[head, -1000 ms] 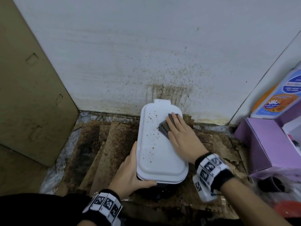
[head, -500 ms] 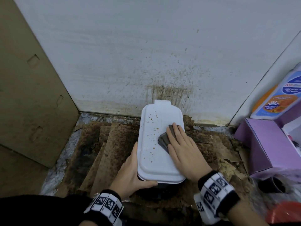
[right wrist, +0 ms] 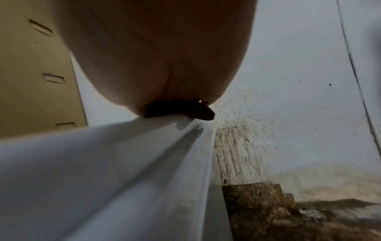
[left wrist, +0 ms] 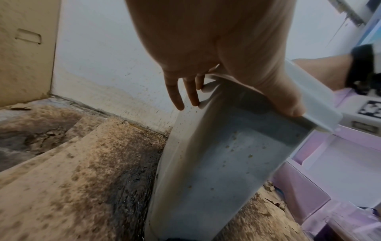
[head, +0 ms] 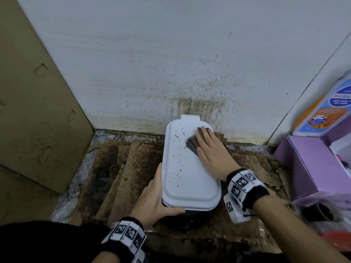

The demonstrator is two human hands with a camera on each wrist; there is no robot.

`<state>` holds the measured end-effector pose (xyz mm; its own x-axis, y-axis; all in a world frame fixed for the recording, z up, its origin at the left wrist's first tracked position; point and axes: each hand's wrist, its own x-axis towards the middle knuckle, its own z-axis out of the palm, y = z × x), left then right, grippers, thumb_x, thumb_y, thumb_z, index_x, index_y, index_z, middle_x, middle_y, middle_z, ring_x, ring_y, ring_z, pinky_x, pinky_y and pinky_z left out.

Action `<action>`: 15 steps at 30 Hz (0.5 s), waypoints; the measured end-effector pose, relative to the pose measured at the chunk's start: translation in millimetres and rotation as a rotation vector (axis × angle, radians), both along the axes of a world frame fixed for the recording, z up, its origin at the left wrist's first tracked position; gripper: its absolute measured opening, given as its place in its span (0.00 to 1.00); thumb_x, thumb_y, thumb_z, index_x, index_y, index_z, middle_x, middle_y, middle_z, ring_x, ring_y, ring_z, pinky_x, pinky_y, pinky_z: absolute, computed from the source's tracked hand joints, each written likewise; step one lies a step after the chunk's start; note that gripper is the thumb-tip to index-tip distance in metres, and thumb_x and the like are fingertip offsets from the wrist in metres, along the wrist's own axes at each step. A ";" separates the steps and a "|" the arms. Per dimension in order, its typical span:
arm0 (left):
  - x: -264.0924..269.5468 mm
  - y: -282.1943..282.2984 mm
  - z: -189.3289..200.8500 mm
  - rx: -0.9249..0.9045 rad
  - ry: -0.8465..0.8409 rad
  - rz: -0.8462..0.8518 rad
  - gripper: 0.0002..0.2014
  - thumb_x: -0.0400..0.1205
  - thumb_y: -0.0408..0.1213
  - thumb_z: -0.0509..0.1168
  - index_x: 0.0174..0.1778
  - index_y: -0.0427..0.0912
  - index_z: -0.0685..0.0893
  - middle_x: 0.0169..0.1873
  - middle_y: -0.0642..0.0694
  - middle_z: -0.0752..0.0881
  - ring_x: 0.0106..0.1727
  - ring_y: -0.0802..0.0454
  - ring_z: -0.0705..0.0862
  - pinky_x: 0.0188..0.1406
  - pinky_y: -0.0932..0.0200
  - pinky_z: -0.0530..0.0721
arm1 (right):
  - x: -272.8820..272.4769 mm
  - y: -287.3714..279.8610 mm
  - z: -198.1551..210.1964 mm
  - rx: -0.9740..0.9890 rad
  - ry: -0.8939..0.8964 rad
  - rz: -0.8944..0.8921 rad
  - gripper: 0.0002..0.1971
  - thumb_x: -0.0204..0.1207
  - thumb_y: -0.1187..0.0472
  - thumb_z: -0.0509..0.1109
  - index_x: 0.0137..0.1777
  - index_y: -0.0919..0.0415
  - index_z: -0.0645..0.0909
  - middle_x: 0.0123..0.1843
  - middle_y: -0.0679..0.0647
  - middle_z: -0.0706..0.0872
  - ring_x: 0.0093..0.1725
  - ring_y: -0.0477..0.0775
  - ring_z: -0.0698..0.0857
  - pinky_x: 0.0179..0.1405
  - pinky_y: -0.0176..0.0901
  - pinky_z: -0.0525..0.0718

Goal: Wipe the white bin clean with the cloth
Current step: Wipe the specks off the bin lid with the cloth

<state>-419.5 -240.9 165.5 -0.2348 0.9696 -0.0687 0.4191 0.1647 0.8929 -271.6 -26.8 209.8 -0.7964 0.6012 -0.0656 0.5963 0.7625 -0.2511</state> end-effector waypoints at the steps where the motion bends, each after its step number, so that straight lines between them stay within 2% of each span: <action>1: -0.4 -0.1 -0.5 -0.001 0.005 0.000 0.69 0.63 0.63 0.85 0.87 0.68 0.37 0.84 0.69 0.63 0.84 0.59 0.66 0.78 0.37 0.74 | 6.0 -10.6 -1.7 0.008 0.007 -0.002 0.29 0.90 0.47 0.39 0.89 0.54 0.40 0.89 0.50 0.35 0.87 0.50 0.33 0.88 0.52 0.43; 4: 0.7 -0.9 0.0 0.005 0.034 0.005 0.67 0.63 0.63 0.85 0.86 0.71 0.39 0.81 0.72 0.65 0.82 0.59 0.69 0.75 0.38 0.76 | 24.6 -51.2 -6.0 0.071 0.059 -0.004 0.30 0.88 0.46 0.38 0.89 0.53 0.42 0.90 0.48 0.38 0.88 0.49 0.35 0.88 0.51 0.47; 8: 0.8 -3.3 1.0 0.013 0.053 0.012 0.66 0.63 0.64 0.84 0.84 0.74 0.39 0.80 0.71 0.68 0.80 0.59 0.72 0.74 0.39 0.78 | 43.6 -105.3 -8.6 0.136 0.138 -0.033 0.29 0.89 0.52 0.45 0.89 0.54 0.46 0.90 0.50 0.45 0.89 0.51 0.42 0.86 0.50 0.51; 12: 2.0 -2.6 4.5 0.039 0.063 0.007 0.63 0.64 0.60 0.85 0.83 0.76 0.43 0.77 0.74 0.71 0.78 0.63 0.74 0.71 0.40 0.80 | 45.0 -123.1 -7.9 0.180 0.104 -0.037 0.29 0.89 0.53 0.46 0.89 0.56 0.48 0.90 0.52 0.48 0.89 0.53 0.46 0.84 0.54 0.56; 15: 2.9 -2.5 3.7 0.037 0.078 0.033 0.63 0.62 0.61 0.85 0.83 0.75 0.45 0.76 0.72 0.73 0.77 0.61 0.77 0.69 0.39 0.82 | 41.0 -129.3 -5.2 0.171 0.058 -0.045 0.29 0.89 0.52 0.44 0.89 0.56 0.46 0.90 0.52 0.46 0.89 0.54 0.45 0.84 0.56 0.57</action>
<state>-416.6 -243.5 169.2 -0.2697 0.9629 -0.0135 0.4827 0.1473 0.8633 -230.6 -156.1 204.7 -0.7679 0.6348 0.0854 0.6191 0.7698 -0.1551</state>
